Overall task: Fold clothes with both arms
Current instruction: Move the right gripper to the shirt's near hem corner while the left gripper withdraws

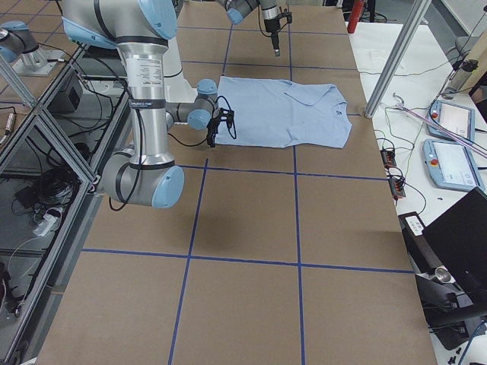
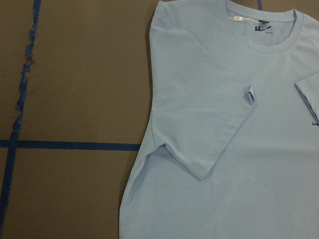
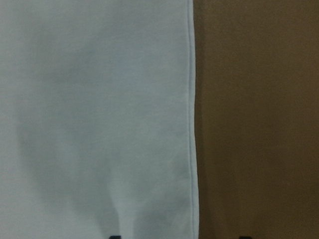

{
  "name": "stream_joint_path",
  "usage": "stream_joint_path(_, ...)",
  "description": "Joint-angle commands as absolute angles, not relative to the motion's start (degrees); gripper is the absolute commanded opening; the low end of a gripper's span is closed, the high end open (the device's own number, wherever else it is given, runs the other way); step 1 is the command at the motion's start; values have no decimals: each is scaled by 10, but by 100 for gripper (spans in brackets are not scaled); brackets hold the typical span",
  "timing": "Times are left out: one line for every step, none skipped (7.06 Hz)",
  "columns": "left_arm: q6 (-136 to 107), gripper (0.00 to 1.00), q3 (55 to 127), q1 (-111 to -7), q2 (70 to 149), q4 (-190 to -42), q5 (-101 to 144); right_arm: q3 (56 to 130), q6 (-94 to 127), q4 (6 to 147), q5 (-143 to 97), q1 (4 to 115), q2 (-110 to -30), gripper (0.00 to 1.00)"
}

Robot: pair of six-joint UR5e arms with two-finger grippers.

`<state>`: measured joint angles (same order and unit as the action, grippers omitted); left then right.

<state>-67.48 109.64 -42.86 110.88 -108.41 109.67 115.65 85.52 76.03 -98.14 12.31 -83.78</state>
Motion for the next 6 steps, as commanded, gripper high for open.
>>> stream_joint_path(-674,100,1099,-429,1108,-1084,1097,1158,855,760,-987,124,-839,17)
stream_joint_path(-674,100,1098,-429,1107,-1084,1096,1158,855,760,-990,125,-840,0)
stream_joint_path(-674,100,1096,-428,1108,-1084,1097,1160,855,760,-990,125,-841,0)
stream_joint_path(-674,100,1096,-429,1108,-1084,1097,1165,855,760,-990,126,-841,0)
stream_joint_path(-675,100,1096,-429,1106,-1083,1097,1173,856,760,-985,126,-841,0)
stream_joint_path(-695,100,1102,-424,1077,-1083,1099,1193,855,760,-990,127,-841,0)
